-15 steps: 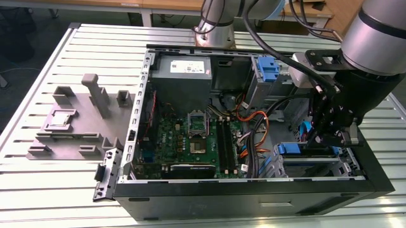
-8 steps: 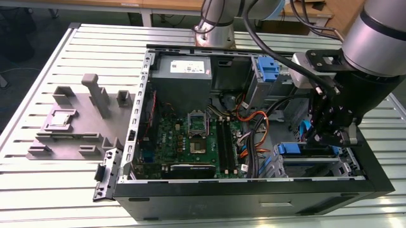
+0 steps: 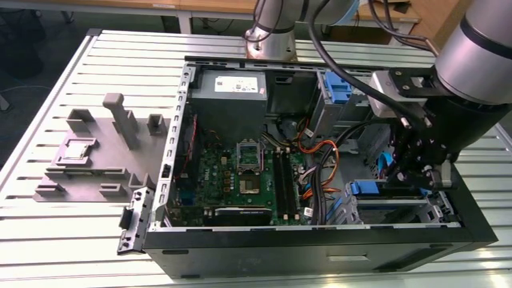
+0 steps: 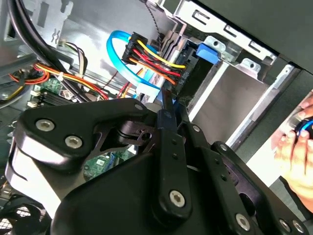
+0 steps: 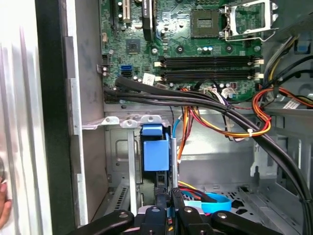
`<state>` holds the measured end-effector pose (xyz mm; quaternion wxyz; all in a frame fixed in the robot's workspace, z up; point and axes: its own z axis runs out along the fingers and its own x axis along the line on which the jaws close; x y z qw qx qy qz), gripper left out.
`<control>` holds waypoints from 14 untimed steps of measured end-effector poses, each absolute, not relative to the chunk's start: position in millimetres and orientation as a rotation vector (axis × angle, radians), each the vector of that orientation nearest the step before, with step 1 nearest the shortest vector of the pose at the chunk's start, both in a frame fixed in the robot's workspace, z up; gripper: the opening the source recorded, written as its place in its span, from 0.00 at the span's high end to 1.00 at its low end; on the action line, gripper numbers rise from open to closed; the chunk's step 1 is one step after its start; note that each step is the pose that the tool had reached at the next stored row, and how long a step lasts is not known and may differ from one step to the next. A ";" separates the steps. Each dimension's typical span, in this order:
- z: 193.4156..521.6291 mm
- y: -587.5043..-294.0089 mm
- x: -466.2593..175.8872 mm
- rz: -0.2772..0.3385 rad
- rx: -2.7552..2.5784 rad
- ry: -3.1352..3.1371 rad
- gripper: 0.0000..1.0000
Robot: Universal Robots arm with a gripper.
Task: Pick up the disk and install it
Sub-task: 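Insert the second disk wire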
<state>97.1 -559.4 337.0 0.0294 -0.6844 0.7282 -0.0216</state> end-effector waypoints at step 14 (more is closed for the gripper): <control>333.2 -563.1 97.3 -0.055 -2.106 2.241 0.84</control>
